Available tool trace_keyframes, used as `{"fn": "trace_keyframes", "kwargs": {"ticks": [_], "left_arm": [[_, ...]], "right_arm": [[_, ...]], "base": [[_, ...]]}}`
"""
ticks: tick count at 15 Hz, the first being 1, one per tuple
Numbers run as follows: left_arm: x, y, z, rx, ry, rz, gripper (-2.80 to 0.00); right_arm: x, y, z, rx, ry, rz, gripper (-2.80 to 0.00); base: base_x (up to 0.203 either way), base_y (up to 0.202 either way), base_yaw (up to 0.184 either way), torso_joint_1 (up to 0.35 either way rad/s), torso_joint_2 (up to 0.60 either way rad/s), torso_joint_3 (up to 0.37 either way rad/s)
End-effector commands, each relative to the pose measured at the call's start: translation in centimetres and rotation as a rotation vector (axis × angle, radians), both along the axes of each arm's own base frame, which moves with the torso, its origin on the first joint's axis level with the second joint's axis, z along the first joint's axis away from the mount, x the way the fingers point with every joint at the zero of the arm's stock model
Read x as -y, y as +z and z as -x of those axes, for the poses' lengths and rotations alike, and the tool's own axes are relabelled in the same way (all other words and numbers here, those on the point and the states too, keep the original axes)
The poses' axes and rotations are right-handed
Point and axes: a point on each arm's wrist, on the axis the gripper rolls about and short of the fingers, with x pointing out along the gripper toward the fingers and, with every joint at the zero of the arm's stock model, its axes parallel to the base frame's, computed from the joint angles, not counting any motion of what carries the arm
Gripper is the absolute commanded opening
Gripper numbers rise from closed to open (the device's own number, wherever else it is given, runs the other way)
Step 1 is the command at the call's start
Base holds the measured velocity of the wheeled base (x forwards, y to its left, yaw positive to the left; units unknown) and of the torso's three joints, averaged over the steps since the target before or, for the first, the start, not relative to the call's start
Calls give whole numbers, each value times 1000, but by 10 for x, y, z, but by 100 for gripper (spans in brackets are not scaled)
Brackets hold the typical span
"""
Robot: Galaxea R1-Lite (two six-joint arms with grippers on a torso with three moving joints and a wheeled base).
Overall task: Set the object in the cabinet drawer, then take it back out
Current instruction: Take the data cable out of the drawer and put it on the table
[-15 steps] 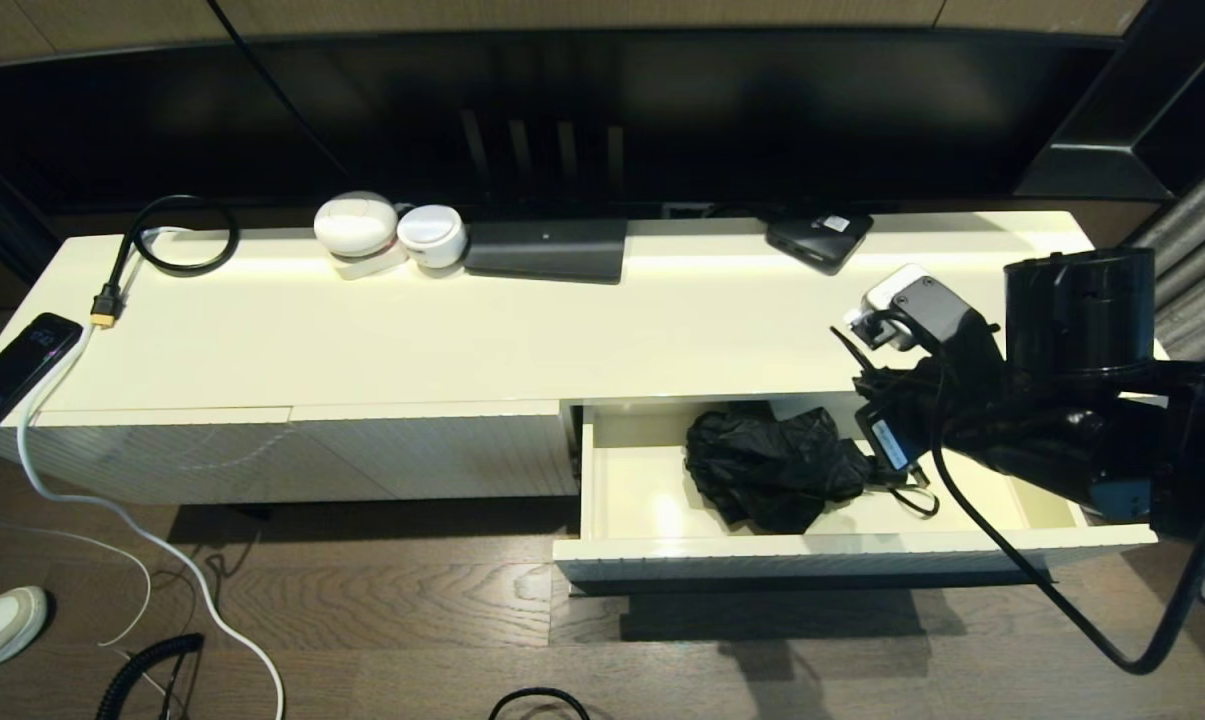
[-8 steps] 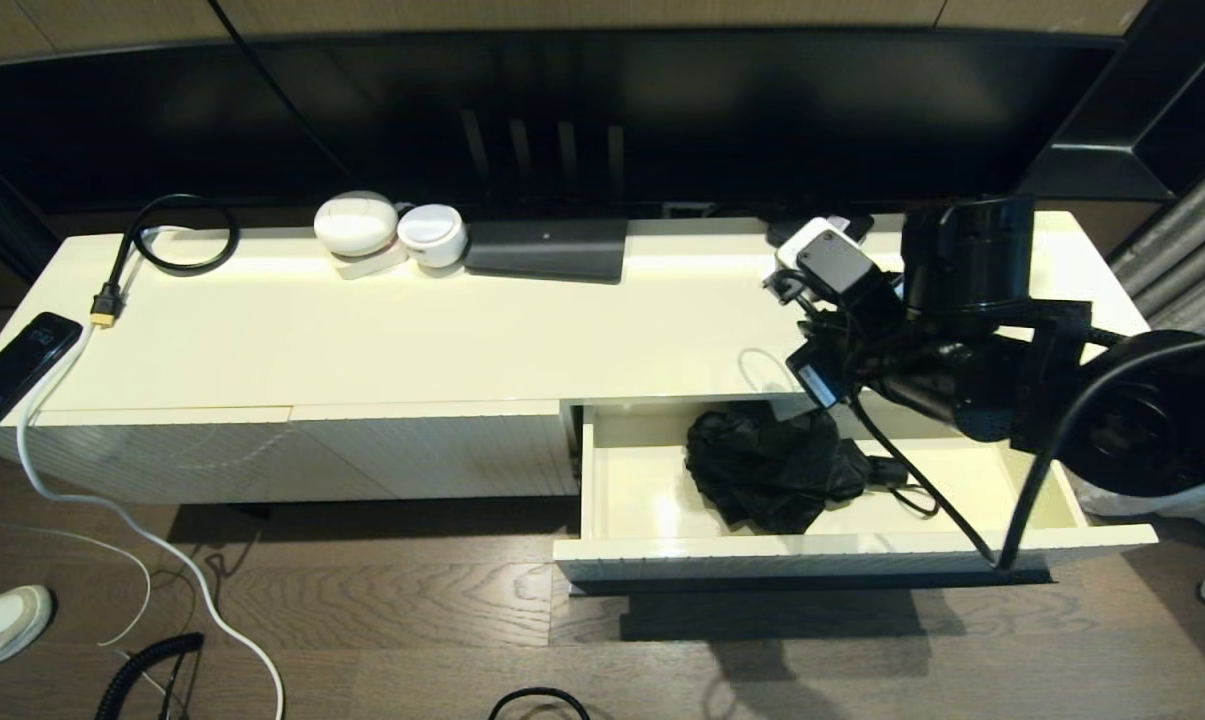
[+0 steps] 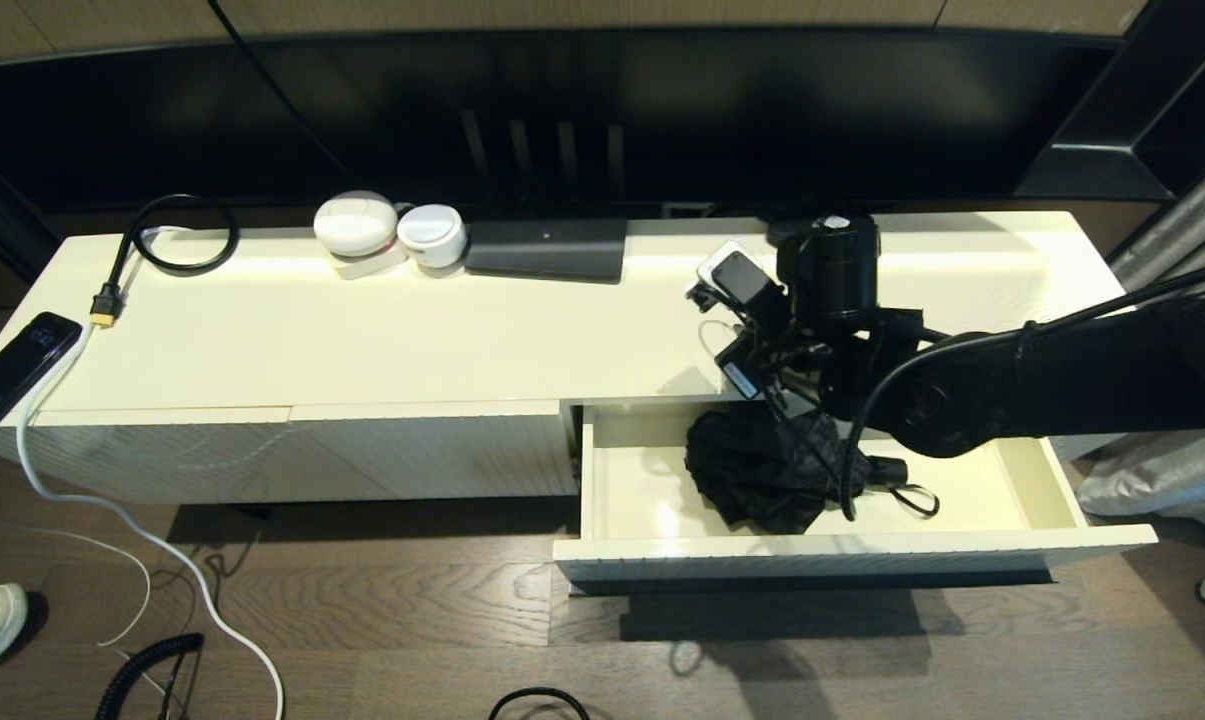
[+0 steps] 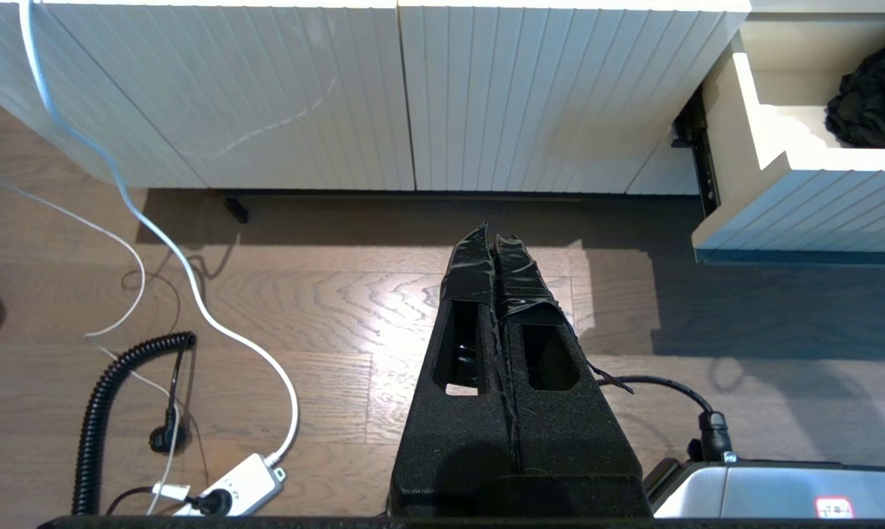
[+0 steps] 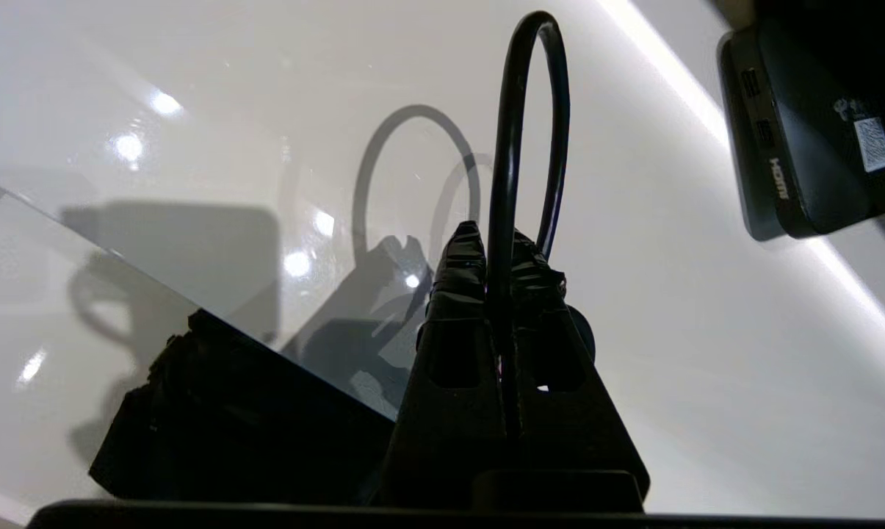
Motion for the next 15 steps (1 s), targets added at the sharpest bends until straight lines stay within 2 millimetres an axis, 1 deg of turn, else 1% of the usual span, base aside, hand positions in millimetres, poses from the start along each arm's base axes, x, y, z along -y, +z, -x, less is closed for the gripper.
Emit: {"fn": "trace_keyframes", "kwargs": {"ticks": [1,4,7,9,13,14,15], "left_arm": [[0,0,0,1,1,0,-280],[0,0,0,1,0,0,-280],[0,0,0,0,0,0,-280],[0,0,0,1,2,0,-280],[0,0,0,1,3,0,-280],[0,0,0,0,3,0,-280],[0,0,0,0,1,0,-280]], "right_arm": [[-14,-20,-14,-19,10,15,-280],[-22,-24,-25,-6,11,9,-280],[-25,-22,-32,18,12,7,-280],[-28,-18,-39,73,10,-1,-280],[-29,-19,-42,90,3,-2,-280],[-29,-19,-43,95,2,-6,0],[-30,-20,-43,100,2,-9,0]], "base": [[0,0,0,0,0,0],[0,0,0,0,0,0],[0,0,0,0,0,0],[0,0,0,0,0,0],[0,0,0,0,0,0],[0,0,0,0,0,0],[0,0,0,0,0,0]]}}
